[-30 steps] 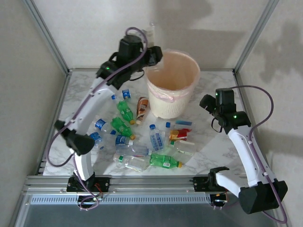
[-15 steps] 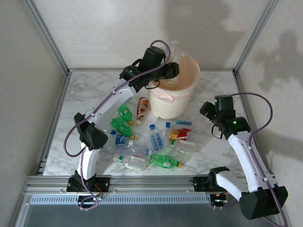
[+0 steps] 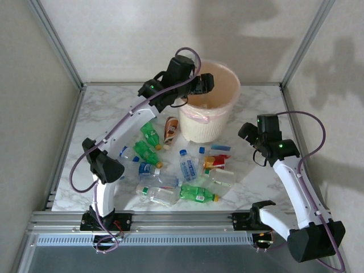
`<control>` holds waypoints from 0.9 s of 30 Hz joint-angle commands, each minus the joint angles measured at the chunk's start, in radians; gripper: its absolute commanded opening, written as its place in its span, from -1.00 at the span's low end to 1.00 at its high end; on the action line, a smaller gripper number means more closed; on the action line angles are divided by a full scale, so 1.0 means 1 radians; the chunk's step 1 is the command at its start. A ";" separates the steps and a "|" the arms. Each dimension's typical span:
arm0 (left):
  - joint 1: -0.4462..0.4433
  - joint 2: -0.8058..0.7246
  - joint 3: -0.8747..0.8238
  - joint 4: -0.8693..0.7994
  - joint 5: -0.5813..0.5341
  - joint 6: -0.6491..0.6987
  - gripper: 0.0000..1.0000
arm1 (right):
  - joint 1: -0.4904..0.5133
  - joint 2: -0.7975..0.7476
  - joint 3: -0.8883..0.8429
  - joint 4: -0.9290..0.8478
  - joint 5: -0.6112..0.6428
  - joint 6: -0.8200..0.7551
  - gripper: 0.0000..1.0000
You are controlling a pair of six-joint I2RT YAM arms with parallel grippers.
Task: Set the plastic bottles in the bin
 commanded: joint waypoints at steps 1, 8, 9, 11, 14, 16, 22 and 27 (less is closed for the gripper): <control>-0.009 -0.120 -0.027 0.033 -0.079 0.043 0.56 | 0.019 0.001 0.015 -0.015 -0.014 0.011 0.78; 0.096 -0.429 -0.390 0.168 -0.153 0.004 0.57 | 0.139 0.002 -0.030 -0.072 0.010 0.064 0.84; 0.128 -0.481 -0.454 0.171 -0.169 -0.010 0.57 | 0.164 0.002 -0.041 -0.080 0.015 0.081 0.86; 0.209 -0.587 -0.598 0.200 -0.161 -0.049 0.59 | 0.225 -0.007 -0.062 -0.086 0.022 0.113 0.91; 0.347 -0.725 -0.808 0.244 -0.078 -0.117 0.60 | 0.351 -0.022 -0.099 -0.046 -0.033 0.129 0.94; 0.416 -0.771 -0.899 0.233 -0.026 -0.138 0.57 | 0.474 -0.025 -0.118 -0.003 -0.079 0.121 0.93; 0.461 -0.831 -1.115 0.254 0.049 -0.186 0.49 | 0.848 0.065 -0.109 0.051 -0.113 0.068 0.91; 0.462 -0.857 -1.254 0.307 0.068 -0.243 0.45 | 1.006 0.270 -0.030 0.054 -0.087 -0.010 0.91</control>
